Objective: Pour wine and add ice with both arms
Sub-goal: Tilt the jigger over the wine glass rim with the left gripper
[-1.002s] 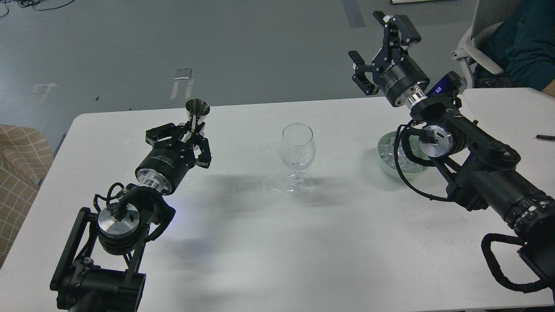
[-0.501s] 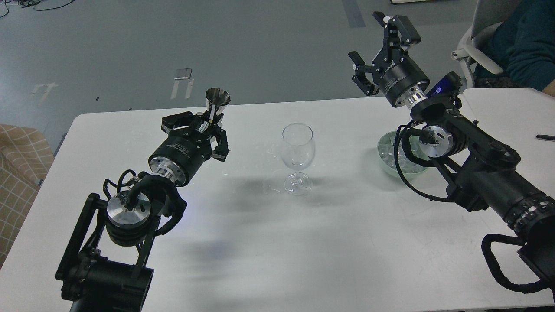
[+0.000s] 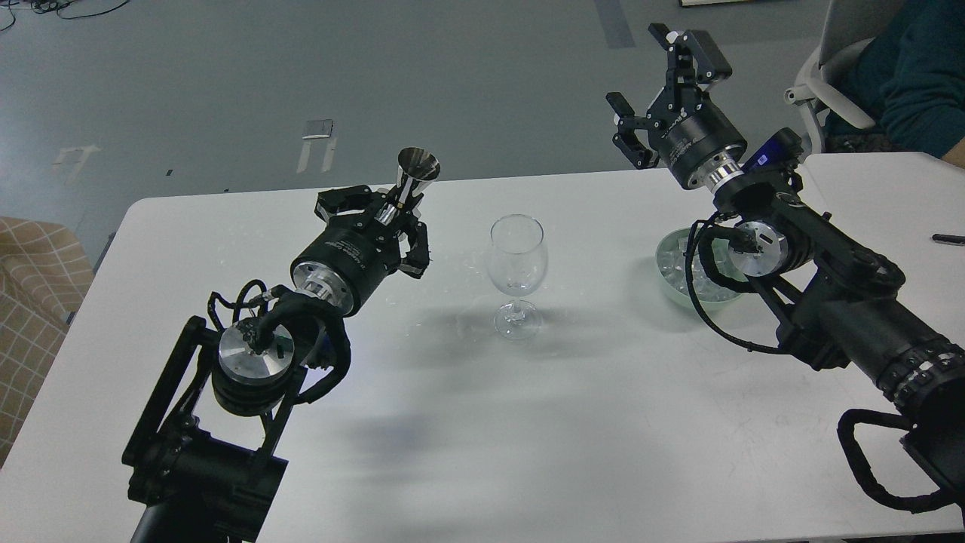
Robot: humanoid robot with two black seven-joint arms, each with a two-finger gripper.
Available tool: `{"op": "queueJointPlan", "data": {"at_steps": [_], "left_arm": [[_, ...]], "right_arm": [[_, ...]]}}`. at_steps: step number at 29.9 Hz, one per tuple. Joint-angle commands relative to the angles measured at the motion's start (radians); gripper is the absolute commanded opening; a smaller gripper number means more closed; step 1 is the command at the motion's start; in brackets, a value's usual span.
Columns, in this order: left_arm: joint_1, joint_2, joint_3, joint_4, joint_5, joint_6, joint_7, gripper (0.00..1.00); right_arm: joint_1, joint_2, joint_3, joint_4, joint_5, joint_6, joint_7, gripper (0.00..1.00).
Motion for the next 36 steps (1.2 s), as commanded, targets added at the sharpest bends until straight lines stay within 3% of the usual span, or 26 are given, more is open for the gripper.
{"op": "queueJointPlan", "data": {"at_steps": [1, 36], "left_arm": [[0.000, 0.000, 0.021, 0.000, 0.019, 0.000, -0.001, 0.00], [-0.092, 0.000, 0.142, -0.004, 0.182, 0.085, 0.001, 0.00]], "right_arm": [[-0.004, 0.001, 0.000, 0.001, -0.001, -0.001, 0.000, 1.00], [-0.020, 0.002, 0.000, 0.001, -0.003, 0.001, 0.000, 1.00]]}}
